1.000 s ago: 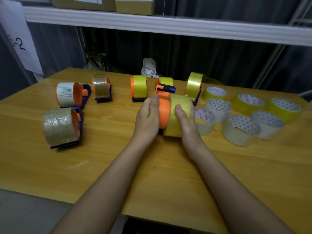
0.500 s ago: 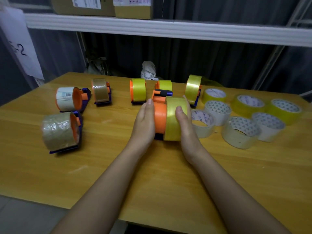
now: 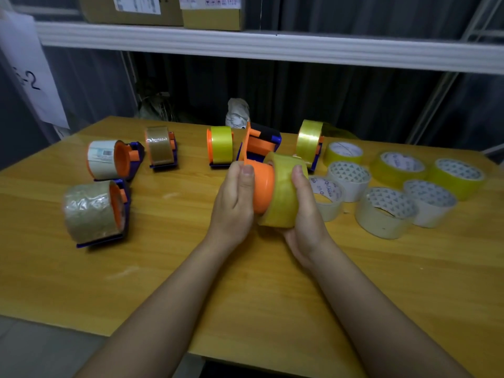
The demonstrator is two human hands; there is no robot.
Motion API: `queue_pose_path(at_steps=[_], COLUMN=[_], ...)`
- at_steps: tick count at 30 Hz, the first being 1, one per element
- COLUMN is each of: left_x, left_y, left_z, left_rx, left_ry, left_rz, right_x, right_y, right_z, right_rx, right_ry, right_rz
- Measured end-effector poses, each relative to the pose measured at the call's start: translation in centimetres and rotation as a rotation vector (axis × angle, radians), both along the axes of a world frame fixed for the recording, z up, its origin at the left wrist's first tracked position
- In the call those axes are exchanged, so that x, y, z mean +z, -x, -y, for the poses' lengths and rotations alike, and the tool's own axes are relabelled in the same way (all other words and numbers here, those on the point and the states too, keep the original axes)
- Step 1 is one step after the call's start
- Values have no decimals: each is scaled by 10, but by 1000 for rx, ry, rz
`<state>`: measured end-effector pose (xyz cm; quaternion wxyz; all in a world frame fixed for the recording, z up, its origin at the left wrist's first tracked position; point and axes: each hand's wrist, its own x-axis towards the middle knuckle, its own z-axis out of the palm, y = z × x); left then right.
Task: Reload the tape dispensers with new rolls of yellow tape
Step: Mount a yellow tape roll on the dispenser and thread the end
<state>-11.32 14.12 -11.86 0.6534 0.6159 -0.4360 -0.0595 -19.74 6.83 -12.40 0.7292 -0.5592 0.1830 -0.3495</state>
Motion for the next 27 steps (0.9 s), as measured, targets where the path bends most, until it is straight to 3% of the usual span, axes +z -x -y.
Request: queue_pose_path(at_steps=[5,16,22,27], left_x=[1,5,2,1], left_y=[-1,-3,0,2], left_z=[0,2,4,3], left_rx=[10,-25,-47,-100], left_ry=[-19,15,29,21], left_rz=[-16,-270,-175,-217], right_x=[-1,-14,-4,-11], right_y=[1,-7,-5,-9], right_z=[2,-5,-12,-3], right_rx=[88,-82,-182,-138], right_ry=[-35,206,408,299], right_rz=[-10,-72,-116,-56])
